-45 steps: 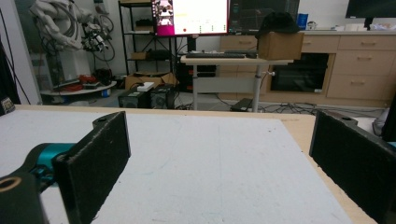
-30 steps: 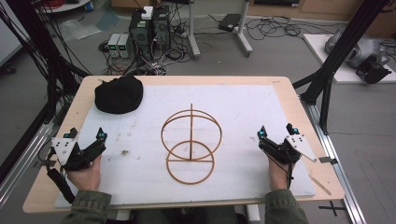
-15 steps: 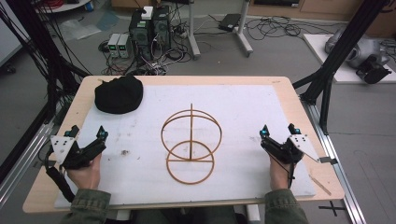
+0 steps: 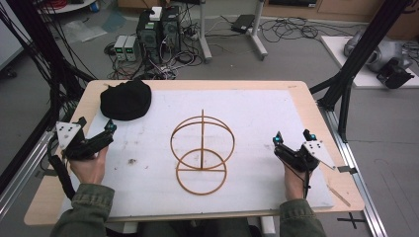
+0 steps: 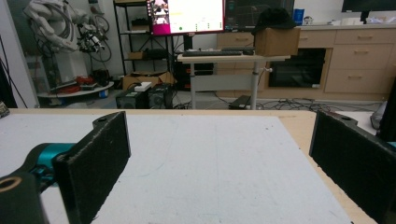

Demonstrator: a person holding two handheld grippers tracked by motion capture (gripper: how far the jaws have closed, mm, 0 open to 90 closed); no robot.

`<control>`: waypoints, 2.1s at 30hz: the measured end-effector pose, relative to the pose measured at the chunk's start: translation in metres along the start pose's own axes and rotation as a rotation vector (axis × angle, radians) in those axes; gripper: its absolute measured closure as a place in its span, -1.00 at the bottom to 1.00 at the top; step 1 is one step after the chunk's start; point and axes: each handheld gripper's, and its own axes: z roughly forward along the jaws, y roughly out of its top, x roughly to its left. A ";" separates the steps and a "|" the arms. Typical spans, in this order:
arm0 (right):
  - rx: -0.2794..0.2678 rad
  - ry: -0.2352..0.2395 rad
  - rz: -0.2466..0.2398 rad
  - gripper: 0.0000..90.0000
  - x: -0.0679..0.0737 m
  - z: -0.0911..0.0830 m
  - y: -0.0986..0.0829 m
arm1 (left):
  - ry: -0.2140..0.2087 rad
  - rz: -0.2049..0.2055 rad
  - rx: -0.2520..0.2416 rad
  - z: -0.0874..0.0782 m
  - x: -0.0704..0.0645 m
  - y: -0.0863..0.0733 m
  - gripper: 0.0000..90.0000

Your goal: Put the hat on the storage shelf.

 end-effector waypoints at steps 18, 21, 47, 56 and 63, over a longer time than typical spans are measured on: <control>-0.004 0.034 -0.036 -0.90 0.009 0.006 -0.001 | -0.020 0.018 0.042 0.054 0.004 0.020 -0.68; -0.002 0.037 -0.031 -0.90 0.011 0.007 -0.001 | -0.027 0.018 0.056 0.060 0.003 0.023 -0.67; -0.005 0.050 -0.035 -0.90 0.015 0.006 -0.001 | 0.000 0.013 0.201 0.143 0.027 0.034 -0.63; 0.002 0.055 -0.032 -0.90 0.013 0.007 -0.002 | 0.015 0.012 0.306 0.159 0.038 0.014 -0.64; 0.002 0.055 -0.029 -0.90 0.012 0.006 -0.003 | 0.016 0.019 0.328 0.165 0.032 0.007 -0.64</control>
